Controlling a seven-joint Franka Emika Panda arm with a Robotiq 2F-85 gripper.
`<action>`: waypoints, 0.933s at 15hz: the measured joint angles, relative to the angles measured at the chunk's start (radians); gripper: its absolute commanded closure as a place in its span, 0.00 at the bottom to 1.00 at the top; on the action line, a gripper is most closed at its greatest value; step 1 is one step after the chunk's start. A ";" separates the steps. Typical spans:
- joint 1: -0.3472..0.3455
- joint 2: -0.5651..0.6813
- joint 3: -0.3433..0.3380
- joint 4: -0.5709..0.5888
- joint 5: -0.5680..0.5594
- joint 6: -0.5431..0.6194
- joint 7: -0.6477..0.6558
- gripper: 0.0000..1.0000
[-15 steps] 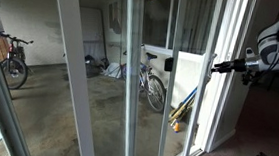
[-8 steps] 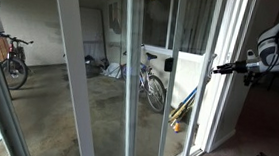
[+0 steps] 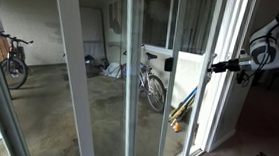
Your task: Slide the glass door to the left.
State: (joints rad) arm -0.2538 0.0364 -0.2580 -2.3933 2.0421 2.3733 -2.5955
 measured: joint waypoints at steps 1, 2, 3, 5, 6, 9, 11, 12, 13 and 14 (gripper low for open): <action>0.009 0.006 0.007 0.010 0.006 0.007 0.000 0.00; 0.020 0.011 0.016 0.021 0.010 0.020 0.000 0.00; 0.033 0.015 0.024 0.030 0.014 0.035 0.000 0.00; 0.058 0.016 0.042 0.046 0.025 0.093 0.000 0.00; 0.066 0.016 0.048 0.052 0.032 0.127 0.000 0.00; 0.083 0.010 0.066 0.062 0.047 0.214 0.000 0.00; 0.093 0.006 0.077 0.065 0.048 0.251 0.000 0.00; 0.098 0.004 0.082 0.065 0.047 0.264 0.000 0.00; 0.102 0.002 0.087 0.065 0.043 0.276 0.000 0.00; 0.109 0.001 0.089 0.064 0.037 0.283 0.000 0.00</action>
State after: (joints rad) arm -0.1445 0.0369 -0.1686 -2.3296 2.0795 2.6567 -2.5957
